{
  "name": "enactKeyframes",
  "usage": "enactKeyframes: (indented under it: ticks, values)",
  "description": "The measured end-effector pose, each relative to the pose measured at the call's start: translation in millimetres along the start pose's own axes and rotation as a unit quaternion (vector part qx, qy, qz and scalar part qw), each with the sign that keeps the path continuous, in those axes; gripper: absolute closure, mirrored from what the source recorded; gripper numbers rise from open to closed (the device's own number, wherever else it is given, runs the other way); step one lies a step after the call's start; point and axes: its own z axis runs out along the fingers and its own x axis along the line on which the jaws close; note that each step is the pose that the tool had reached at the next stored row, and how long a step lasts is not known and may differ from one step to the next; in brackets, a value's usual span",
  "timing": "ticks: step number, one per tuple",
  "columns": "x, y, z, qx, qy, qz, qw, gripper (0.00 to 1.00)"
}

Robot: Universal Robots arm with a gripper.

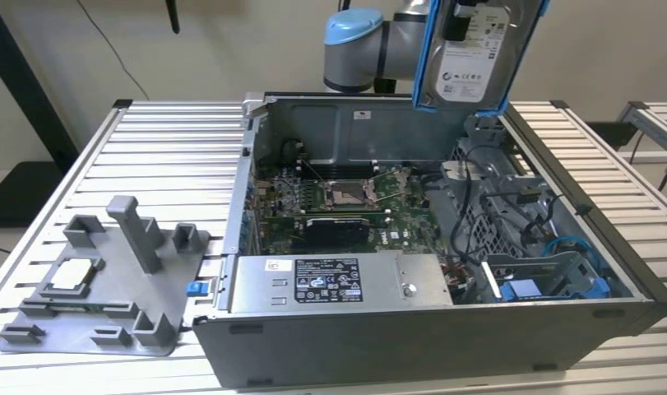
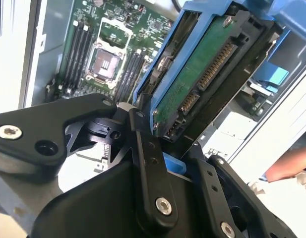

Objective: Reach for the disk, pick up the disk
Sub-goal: 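Pick up the disk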

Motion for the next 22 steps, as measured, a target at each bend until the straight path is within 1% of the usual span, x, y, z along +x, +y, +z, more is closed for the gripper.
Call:
enactKeyframes:
  ticks: [12,14,16,20,22]
  values:
    - [36.7,-6.0,0.9,-0.0016,0.0002,0.002,1.0,1.0]
    - [40.3,-9.0,1.1,-0.0023,0.0004,0.002,1.0,1.0]
    - [42.2,-13.3,1.3,-0.0035,0.0005,0.001,1.0,1.0]
    - [46.0,-23.6,1.8,-0.0064,0.0009,0.001,1.0,1.0]
    - [49.3,-28.7,2.0,-0.0079,0.0012,0.001,1.0,1.0]
